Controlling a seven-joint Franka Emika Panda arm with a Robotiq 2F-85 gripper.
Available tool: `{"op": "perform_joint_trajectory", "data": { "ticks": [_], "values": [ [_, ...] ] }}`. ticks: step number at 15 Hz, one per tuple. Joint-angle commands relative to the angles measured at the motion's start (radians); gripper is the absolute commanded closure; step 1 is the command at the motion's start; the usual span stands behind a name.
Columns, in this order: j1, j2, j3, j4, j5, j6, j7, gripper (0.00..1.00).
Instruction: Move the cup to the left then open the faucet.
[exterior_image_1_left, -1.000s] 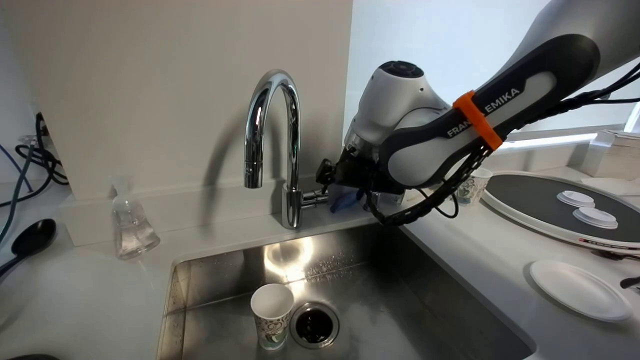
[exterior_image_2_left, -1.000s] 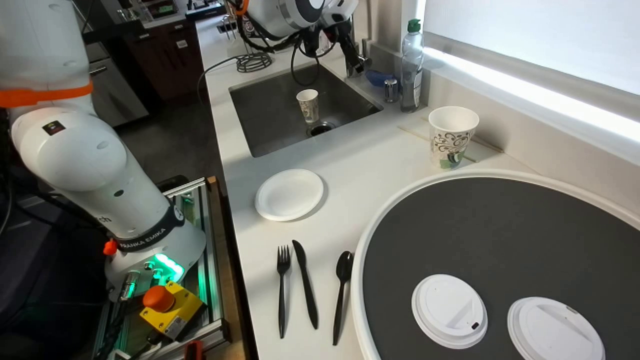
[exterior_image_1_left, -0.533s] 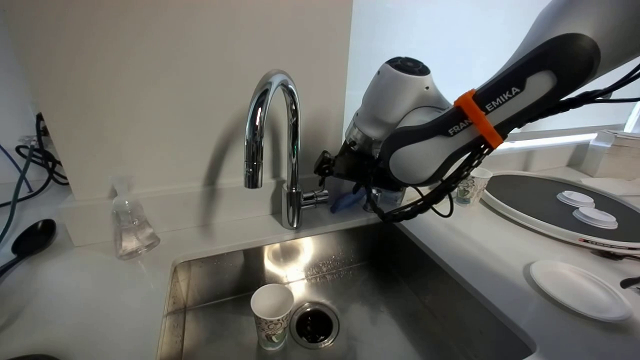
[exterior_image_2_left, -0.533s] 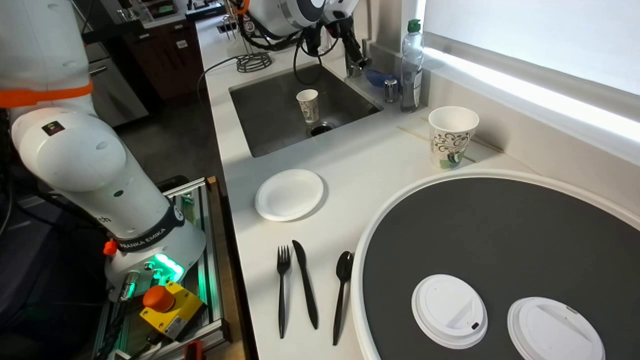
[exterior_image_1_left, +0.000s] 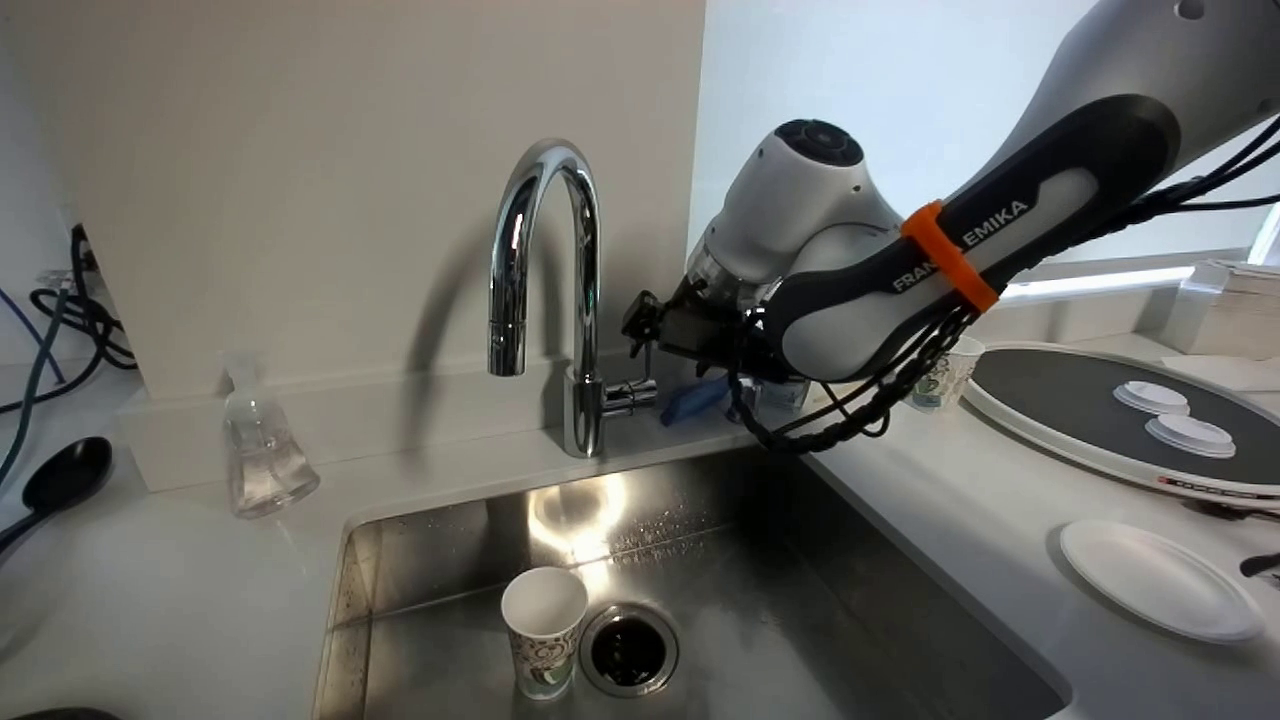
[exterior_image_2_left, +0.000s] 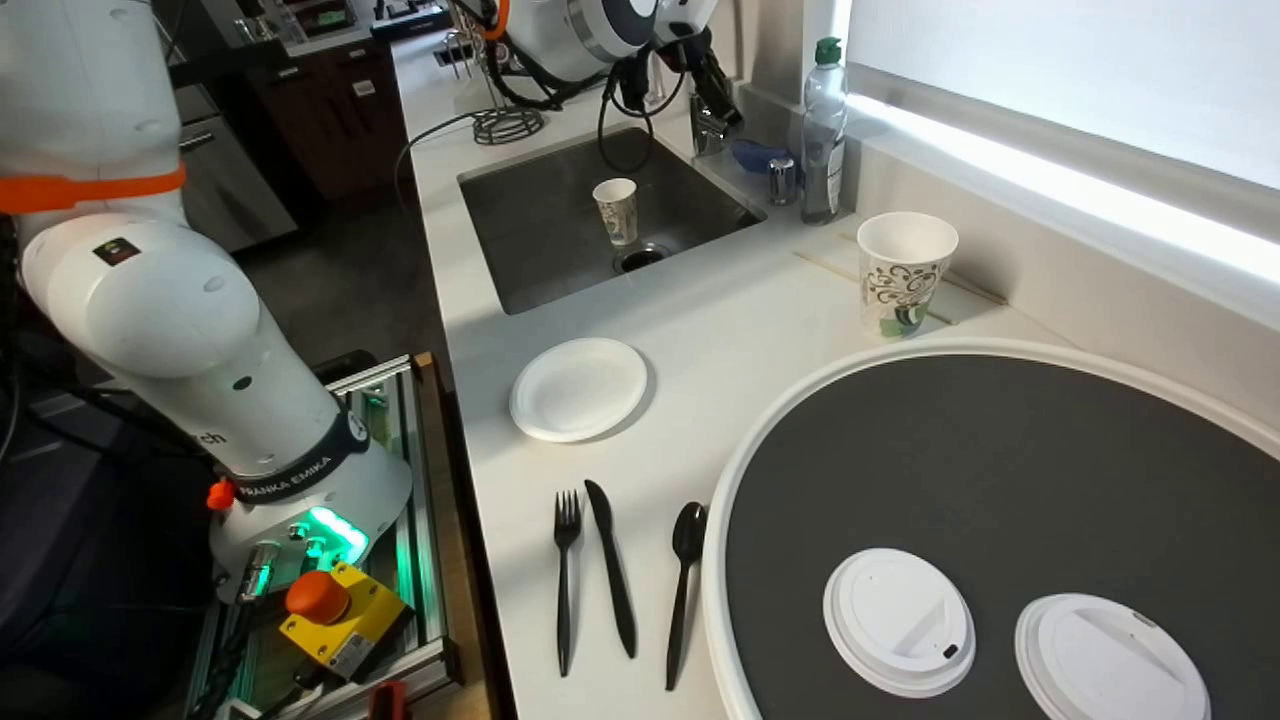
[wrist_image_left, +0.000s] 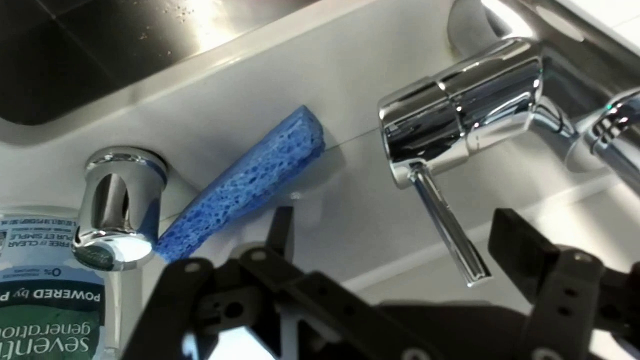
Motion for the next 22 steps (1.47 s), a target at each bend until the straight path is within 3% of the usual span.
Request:
{"op": "perform_joint_trajectory", "data": {
  "ticks": [1,4,5,8,9,11,12,13,14,15,16,17,22],
  "values": [
    [0.066,0.043,-0.083,0.037,-0.072,0.036,0.096,0.00],
    [0.105,0.053,-0.136,0.047,-0.101,0.038,0.137,0.07],
    [0.115,0.055,-0.151,0.048,-0.107,0.037,0.149,0.15],
    [0.145,0.051,-0.189,0.042,-0.119,0.036,0.175,0.20],
    [0.153,0.049,-0.200,0.040,-0.122,0.035,0.180,0.14],
    [0.169,0.048,-0.219,0.037,-0.125,0.035,0.193,0.20],
    [0.175,0.047,-0.226,0.036,-0.124,0.034,0.195,0.09],
    [0.182,0.047,-0.234,0.036,-0.124,0.033,0.199,0.10],
    [0.187,0.048,-0.240,0.035,-0.124,0.034,0.201,0.27],
    [0.192,0.048,-0.247,0.035,-0.123,0.035,0.201,0.37],
    [0.197,0.048,-0.252,0.034,-0.122,0.033,0.201,0.35],
    [0.201,0.048,-0.257,0.033,-0.120,0.031,0.200,0.13],
    [0.232,0.040,-0.282,0.030,-0.127,0.052,0.209,0.00]
  ]
}}
